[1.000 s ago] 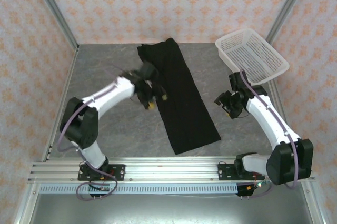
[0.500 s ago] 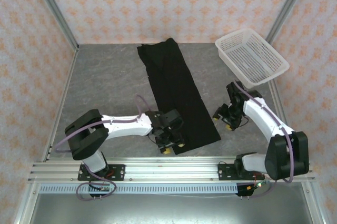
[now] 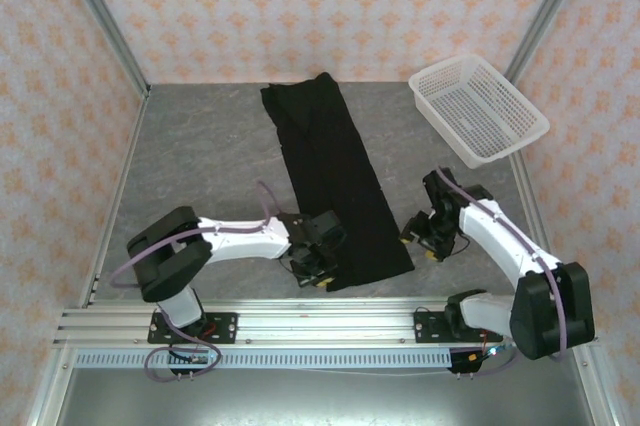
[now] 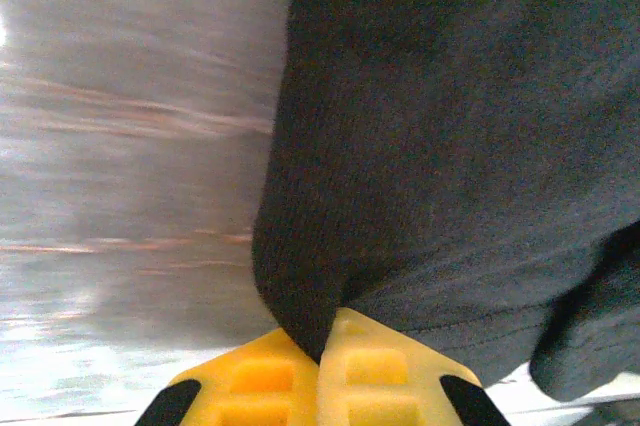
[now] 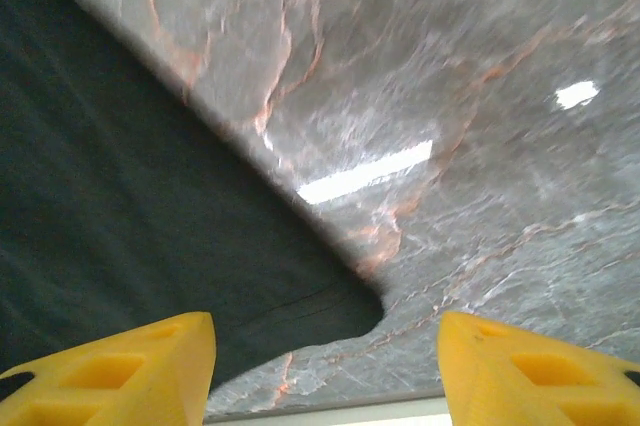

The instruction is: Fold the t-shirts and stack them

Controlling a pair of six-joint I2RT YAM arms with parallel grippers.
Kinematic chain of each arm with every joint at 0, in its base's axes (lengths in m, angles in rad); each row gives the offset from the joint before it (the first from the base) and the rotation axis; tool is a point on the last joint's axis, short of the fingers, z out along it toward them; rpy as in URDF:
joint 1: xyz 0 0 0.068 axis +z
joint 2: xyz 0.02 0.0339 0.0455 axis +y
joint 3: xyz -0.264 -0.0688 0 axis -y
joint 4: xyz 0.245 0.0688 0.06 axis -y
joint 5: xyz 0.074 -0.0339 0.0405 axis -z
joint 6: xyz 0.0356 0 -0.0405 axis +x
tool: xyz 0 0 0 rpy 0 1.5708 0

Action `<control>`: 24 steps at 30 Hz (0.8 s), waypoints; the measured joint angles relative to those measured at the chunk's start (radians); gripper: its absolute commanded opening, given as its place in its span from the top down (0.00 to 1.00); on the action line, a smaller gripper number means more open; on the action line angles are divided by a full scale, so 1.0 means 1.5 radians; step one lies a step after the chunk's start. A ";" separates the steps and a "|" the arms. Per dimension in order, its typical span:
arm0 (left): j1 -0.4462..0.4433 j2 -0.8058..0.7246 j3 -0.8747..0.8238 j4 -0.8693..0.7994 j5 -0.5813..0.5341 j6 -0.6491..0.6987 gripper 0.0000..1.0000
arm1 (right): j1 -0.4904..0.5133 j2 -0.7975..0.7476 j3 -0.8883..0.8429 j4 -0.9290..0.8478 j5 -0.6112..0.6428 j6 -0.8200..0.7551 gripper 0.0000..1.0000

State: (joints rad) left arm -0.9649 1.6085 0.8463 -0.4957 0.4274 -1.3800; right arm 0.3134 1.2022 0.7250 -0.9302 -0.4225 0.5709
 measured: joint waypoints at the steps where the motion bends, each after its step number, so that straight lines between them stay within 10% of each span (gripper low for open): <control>1: 0.008 -0.018 -0.018 -0.004 -0.005 0.000 1.00 | 0.023 0.000 -0.005 0.004 0.000 0.005 0.38; 14: 0.061 -0.094 -0.081 -0.044 -0.027 0.025 1.00 | 0.220 0.060 -0.040 0.118 -0.035 0.077 0.41; 24: 0.061 -0.095 -0.082 -0.047 -0.028 0.031 1.00 | 0.252 0.126 -0.034 0.161 -0.032 0.123 0.56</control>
State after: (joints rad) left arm -0.8742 1.4662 0.7235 -0.5667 0.3855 -1.3334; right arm 0.6910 1.3914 0.6735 -0.6884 -0.4709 0.7551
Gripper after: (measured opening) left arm 0.043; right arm 0.479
